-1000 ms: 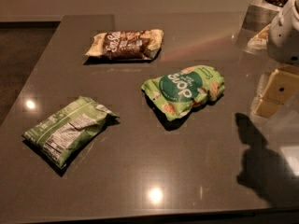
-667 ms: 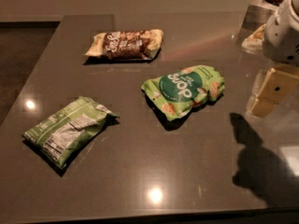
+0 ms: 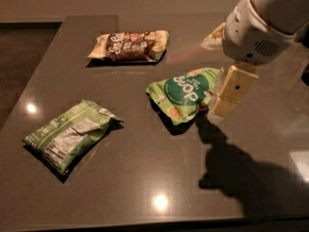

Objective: Pick green jalapeno chip bag

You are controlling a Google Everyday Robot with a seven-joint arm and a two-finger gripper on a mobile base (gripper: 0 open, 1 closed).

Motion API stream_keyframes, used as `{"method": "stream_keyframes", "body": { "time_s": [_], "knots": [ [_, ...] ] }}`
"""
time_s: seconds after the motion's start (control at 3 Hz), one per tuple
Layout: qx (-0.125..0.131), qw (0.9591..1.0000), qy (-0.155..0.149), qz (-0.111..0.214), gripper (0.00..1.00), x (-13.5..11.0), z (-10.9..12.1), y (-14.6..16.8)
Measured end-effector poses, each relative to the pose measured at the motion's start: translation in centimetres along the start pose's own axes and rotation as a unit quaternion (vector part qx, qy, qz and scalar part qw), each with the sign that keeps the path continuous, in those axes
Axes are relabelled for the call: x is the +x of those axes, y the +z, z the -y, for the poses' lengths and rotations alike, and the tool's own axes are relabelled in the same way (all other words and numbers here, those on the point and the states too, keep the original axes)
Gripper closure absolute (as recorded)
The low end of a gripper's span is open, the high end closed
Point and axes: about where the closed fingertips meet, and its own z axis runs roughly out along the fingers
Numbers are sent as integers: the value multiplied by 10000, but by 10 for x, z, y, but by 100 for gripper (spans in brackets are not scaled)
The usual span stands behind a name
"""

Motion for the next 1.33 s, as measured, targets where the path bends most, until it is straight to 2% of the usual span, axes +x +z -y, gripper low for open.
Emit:
{"method": "stream_keyframes", "body": {
  "time_s": [0.33, 0.67, 1.0, 1.33],
  "knots": [
    [-210, 9989, -355, 206, 0, -47, -6, 23],
    [-395, 9962, -754, 204, 0, -91, -20, 53],
    [-618, 9896, -1286, -200, 0, -134, -48, 113],
    [-745, 9844, -1513, -494, 0, -150, -58, 148]
  ]
}}
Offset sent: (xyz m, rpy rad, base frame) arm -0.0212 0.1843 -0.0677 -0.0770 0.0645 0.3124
